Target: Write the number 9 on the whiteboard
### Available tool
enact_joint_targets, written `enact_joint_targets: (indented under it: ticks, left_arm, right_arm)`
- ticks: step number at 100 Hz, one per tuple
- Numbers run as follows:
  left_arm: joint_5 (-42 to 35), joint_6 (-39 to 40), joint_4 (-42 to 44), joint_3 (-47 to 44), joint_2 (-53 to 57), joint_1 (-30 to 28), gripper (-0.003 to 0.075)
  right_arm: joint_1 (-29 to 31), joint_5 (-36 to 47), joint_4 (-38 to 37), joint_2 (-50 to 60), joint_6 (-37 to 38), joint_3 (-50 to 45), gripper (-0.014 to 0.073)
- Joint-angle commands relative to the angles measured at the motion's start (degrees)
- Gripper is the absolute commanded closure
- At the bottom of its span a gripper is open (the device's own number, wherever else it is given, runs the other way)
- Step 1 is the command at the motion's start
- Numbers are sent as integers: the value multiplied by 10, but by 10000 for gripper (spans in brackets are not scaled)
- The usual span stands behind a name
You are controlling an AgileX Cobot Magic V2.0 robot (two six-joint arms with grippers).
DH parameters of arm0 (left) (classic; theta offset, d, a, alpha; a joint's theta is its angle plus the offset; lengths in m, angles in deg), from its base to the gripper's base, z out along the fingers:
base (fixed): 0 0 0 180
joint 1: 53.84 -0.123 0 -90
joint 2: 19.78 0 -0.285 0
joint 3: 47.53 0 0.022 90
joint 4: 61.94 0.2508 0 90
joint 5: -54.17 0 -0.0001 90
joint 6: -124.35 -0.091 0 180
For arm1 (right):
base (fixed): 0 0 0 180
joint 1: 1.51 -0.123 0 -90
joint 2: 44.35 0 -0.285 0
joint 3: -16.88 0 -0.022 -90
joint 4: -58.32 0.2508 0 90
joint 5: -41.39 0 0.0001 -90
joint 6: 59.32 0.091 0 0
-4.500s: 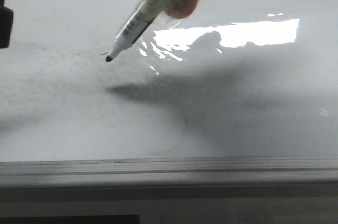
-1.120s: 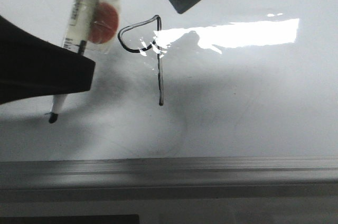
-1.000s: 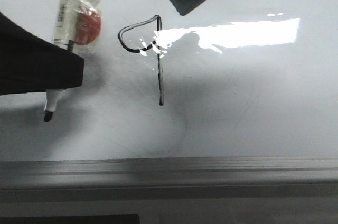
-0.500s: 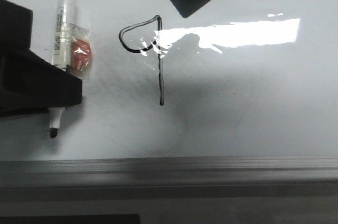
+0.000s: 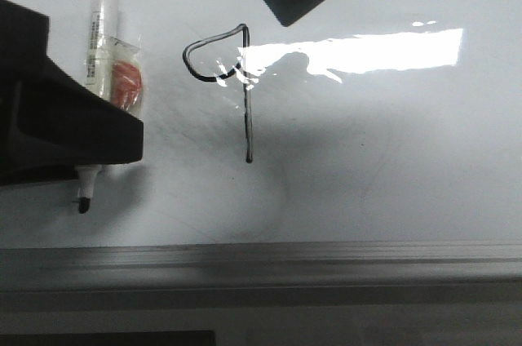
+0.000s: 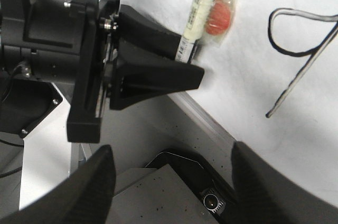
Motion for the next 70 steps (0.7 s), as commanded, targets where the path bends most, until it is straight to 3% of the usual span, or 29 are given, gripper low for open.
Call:
enact_joint_targets:
  ticks: [1,10,29,34,40,41,42,46,70]
  left_arm:
    - [-36,4,-2,12,14,-1,335]
    - [-33,4,-2,12,38,-1,331]
    - [-27,-16,8,5,110,-1,361]
    - [-27,-32,9,-1,132,-1,441]
    - [-27,-42,13,-13,166,-1,617]
    - [-27,-42,13,-15,166,-1,617]
    - [-27,-45,13,-18,176,-1,674]
    - [-27,-52,13,-29,193,-1,739]
    - [-39,-56,46,-101,306,-1,741]
  right_arm:
    - [3,32,-7,19,-1,19,181]
    - [3,33,-29,33,-1,18,260]
    - [3,75,-66,100,-1,-21,664]
    - [3,93,-73,124,-1,-42,657]
    - [3,126,-83,159,-1,-73,657]
    - [3,130,-88,163,-1,-82,657]
    - [3,140,-90,171,-1,-87,657]
    - [3,164,-104,195,-2,-116,657]
    - [3,386,-237,397,-2,-333,657]
